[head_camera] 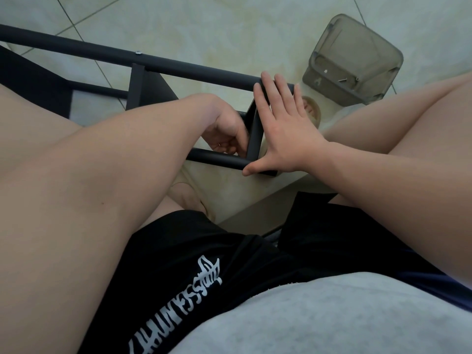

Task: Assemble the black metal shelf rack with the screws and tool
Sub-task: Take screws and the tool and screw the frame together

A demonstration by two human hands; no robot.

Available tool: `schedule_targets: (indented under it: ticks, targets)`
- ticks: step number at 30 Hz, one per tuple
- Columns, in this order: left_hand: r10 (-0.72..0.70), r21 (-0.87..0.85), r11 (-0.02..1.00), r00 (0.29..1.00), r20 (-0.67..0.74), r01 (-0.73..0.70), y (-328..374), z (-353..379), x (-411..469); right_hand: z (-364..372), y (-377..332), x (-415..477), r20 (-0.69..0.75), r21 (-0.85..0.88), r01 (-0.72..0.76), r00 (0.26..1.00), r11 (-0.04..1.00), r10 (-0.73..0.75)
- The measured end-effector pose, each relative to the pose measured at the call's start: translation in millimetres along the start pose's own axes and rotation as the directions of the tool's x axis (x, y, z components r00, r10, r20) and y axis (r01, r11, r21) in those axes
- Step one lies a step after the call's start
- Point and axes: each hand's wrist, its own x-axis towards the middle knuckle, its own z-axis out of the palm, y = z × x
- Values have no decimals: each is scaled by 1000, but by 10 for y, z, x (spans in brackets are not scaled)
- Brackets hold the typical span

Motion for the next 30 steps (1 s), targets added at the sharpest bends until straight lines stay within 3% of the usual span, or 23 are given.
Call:
schedule_targets:
  ticks: [7,30]
  targets:
    - [9,-69,998,1000,1,-9,-50,-46,1,-3,-4,3,-5,-4,1,1000,1000,-1]
    - [-3,-13,1000,1000,12,4,-18,-3,18,1,-6,11,-11,1,5,1000,1000,-5]
